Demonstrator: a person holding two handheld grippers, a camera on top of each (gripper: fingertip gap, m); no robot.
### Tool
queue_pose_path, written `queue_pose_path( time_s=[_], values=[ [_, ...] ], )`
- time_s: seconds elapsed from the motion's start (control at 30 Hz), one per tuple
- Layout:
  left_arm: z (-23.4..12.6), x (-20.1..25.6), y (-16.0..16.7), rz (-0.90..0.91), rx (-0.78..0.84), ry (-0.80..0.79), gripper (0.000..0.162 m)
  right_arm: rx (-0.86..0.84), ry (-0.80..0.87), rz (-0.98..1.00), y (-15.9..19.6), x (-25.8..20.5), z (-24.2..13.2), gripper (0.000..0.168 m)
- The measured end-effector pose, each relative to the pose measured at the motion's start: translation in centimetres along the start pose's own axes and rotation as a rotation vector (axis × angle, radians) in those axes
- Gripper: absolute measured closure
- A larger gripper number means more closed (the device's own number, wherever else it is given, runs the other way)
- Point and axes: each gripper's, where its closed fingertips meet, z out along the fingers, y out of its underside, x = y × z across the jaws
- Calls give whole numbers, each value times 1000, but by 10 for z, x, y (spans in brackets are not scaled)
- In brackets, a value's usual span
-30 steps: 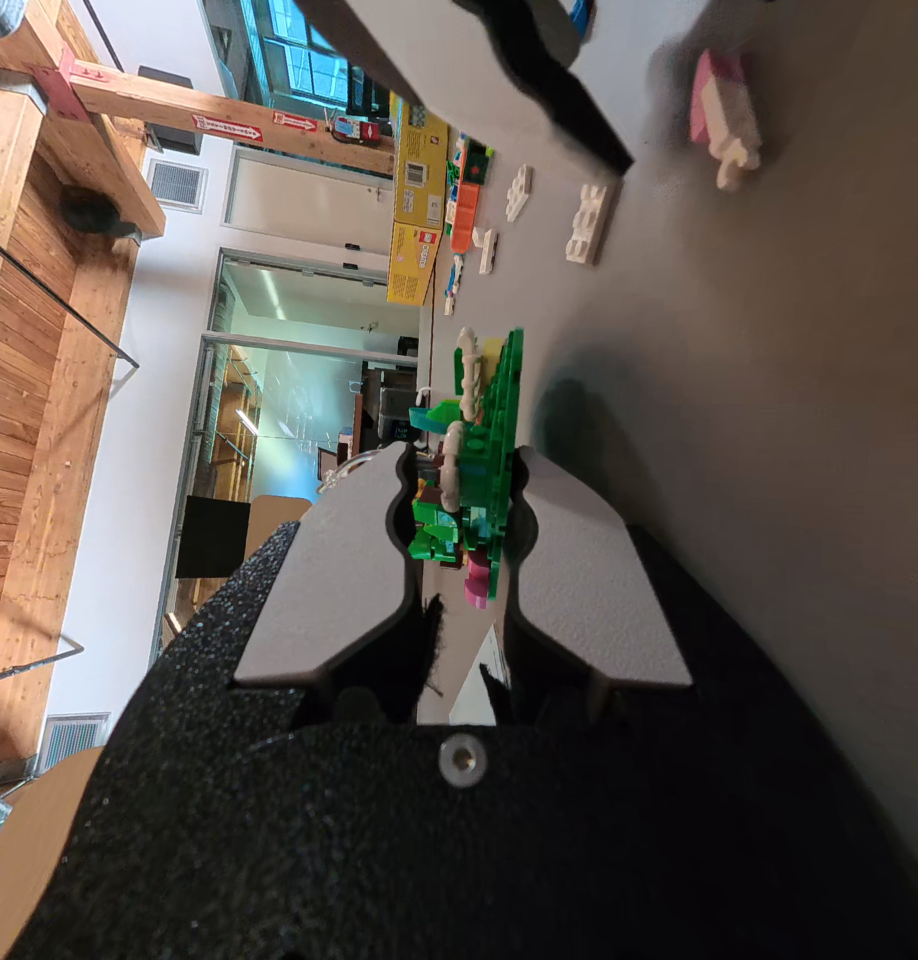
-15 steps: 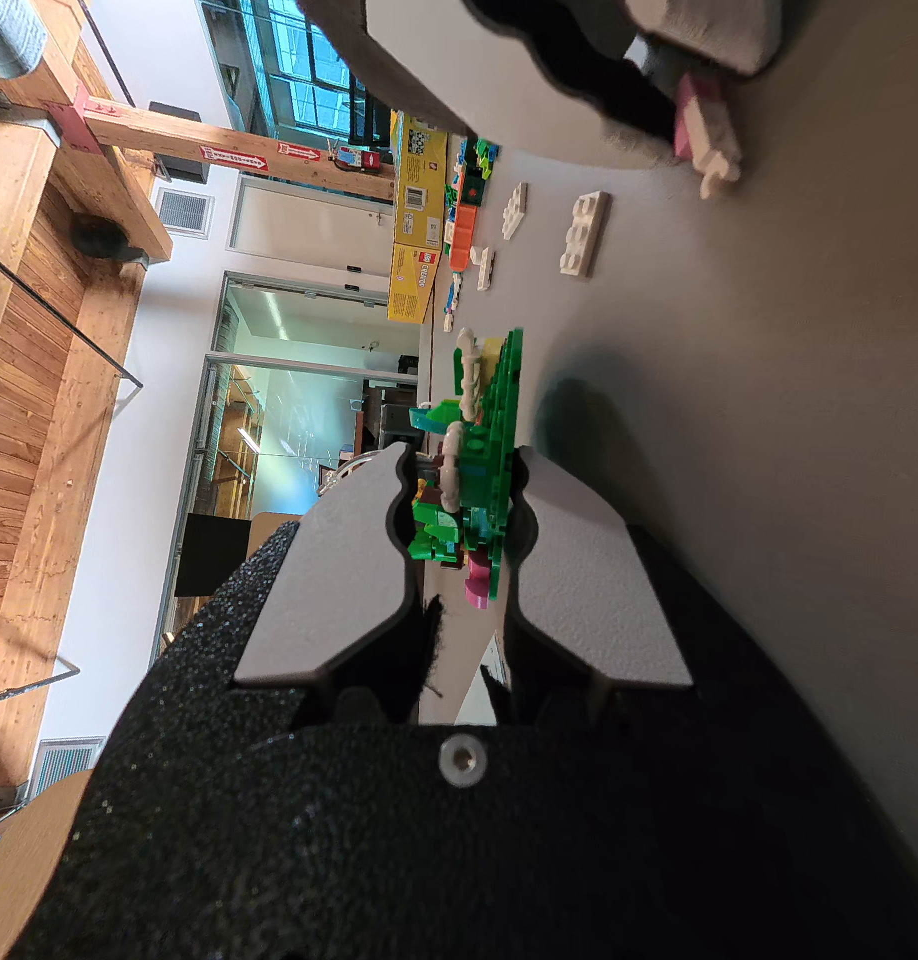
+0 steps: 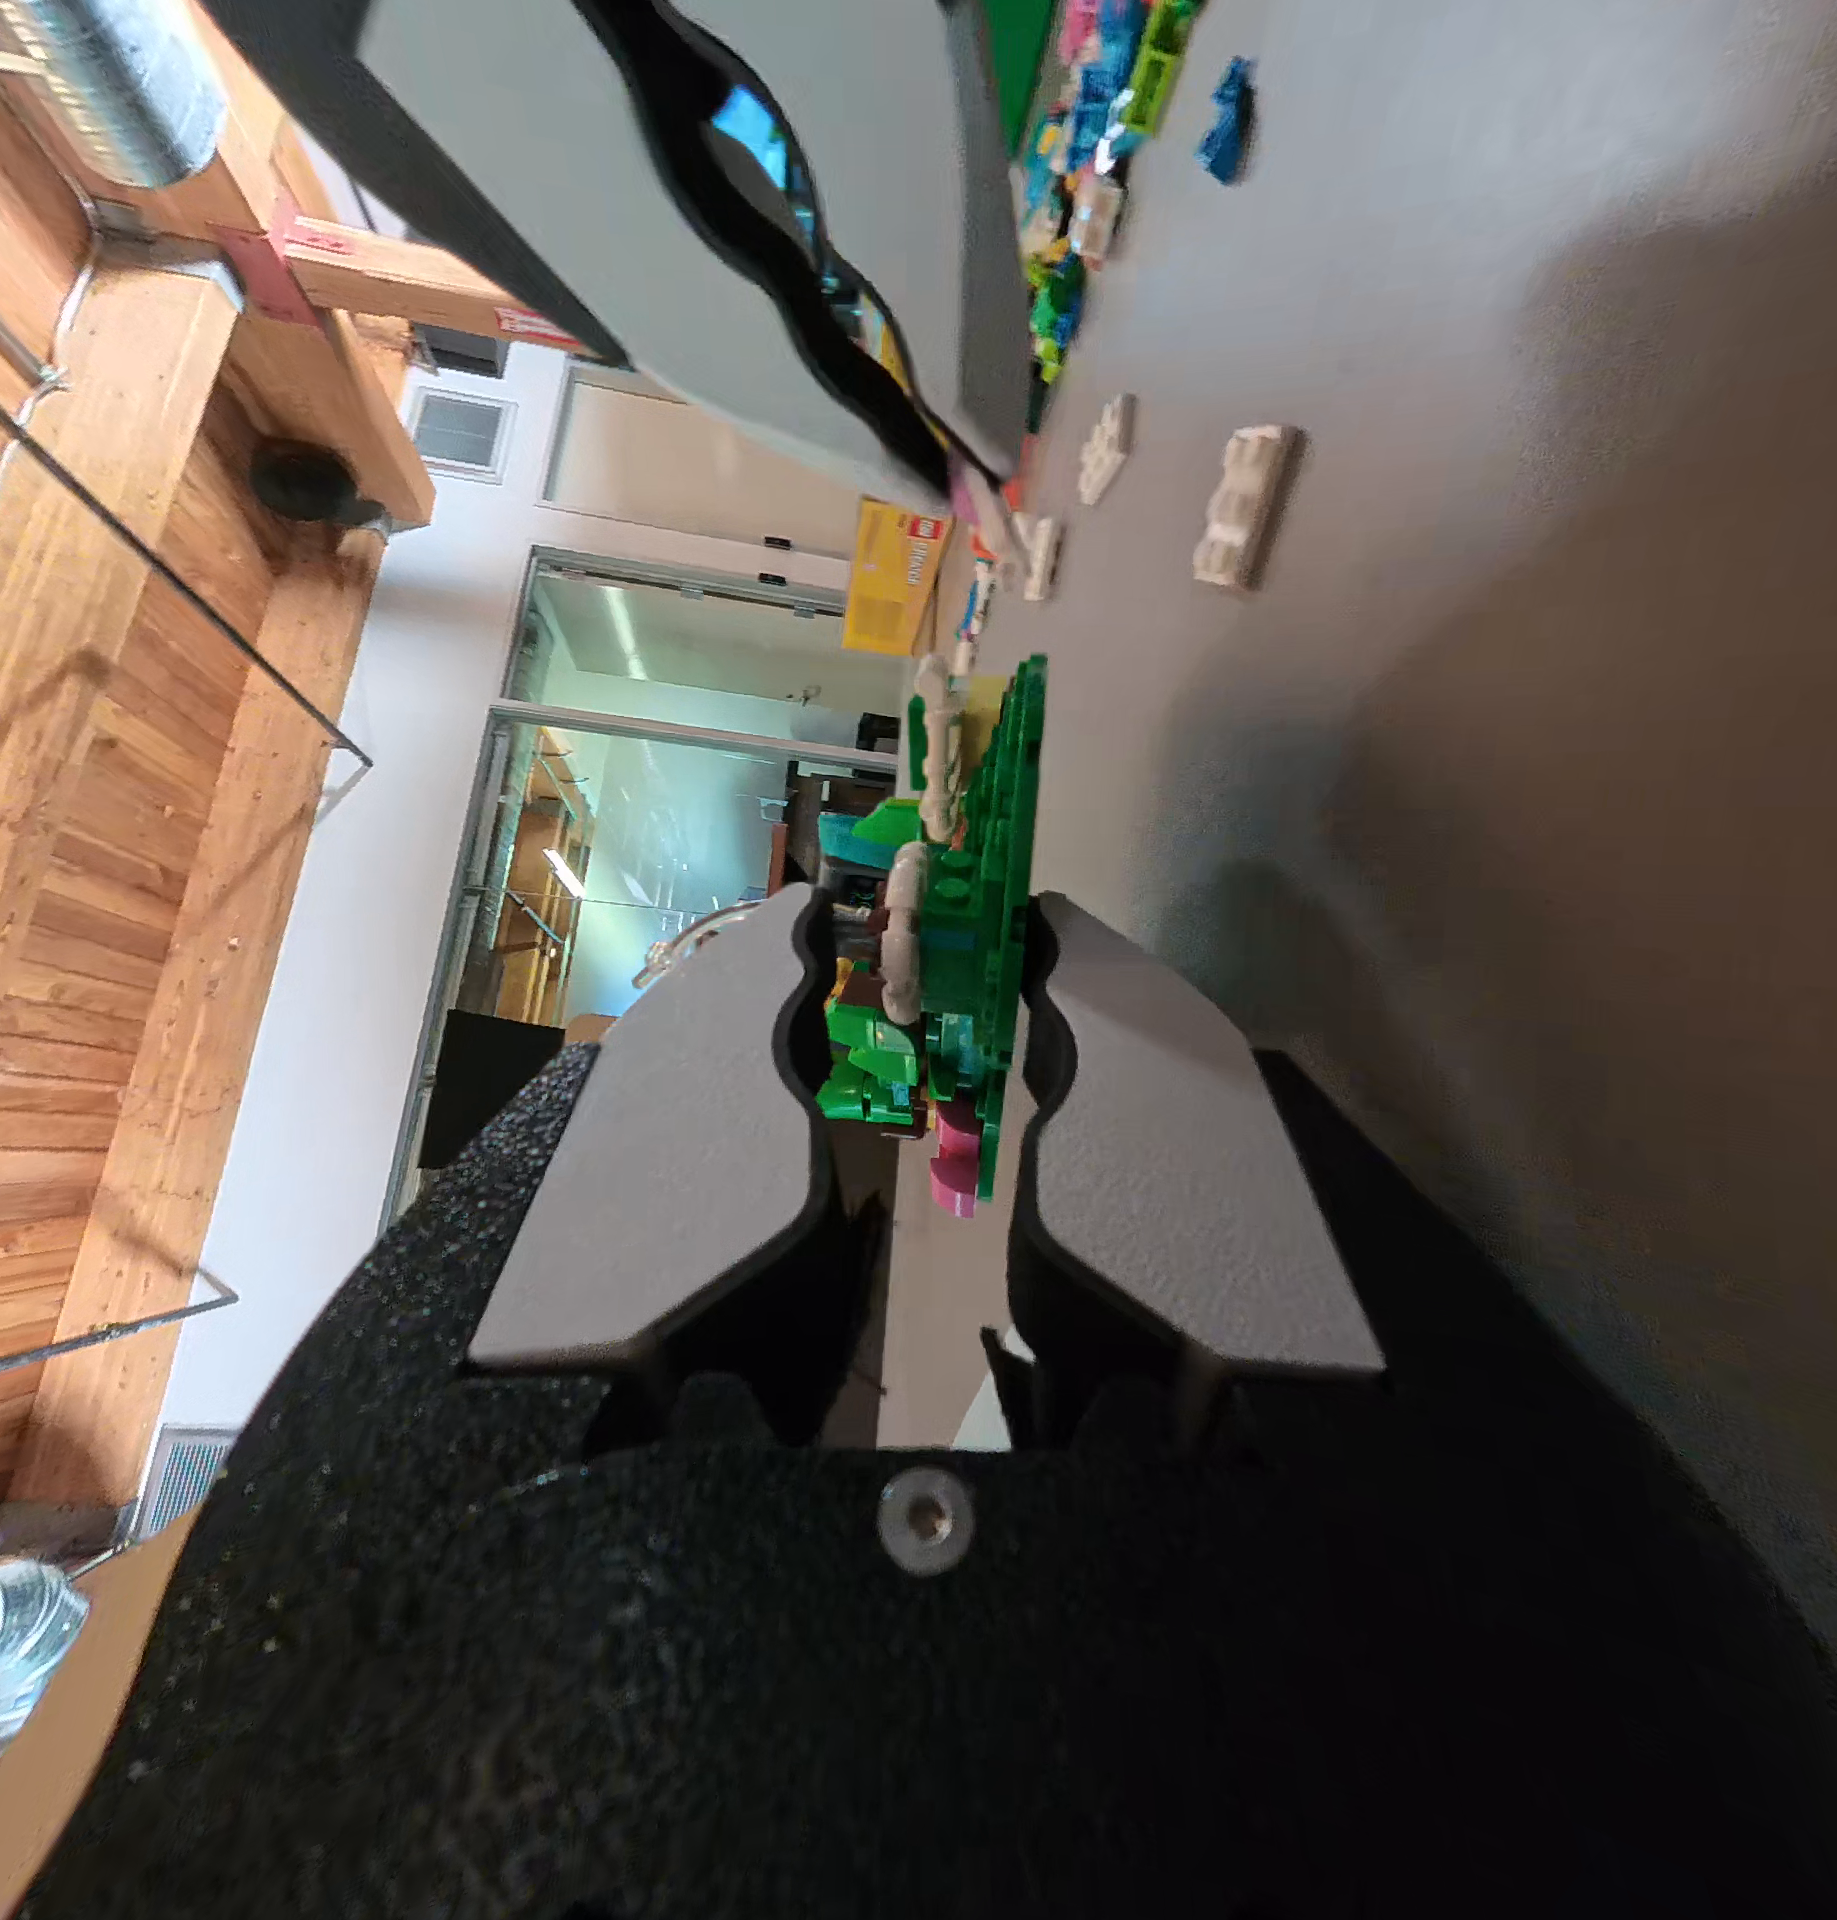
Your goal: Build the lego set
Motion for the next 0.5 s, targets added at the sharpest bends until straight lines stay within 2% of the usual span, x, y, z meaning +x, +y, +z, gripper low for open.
queue_pose_path(
  time_s=[0.03, 0.17, 0.37, 0.5],
  values=[
    [-1, -4, -1, -9, 5, -16, 128, -34, 29, -24, 2, 4, 2, 164],
    [-3, -5, -5, -10, 24, -20, 128, -103, 92, -78, 3, 10, 9, 164],
    [-2, -3, -7, 3, 29, -14, 128, -83, 101, -84, -6, 11, 5, 164],
    [-2, -4, -7, -4, 32, -19, 128, -160, 107, -133, 3, 11, 8, 164]
  ],
)
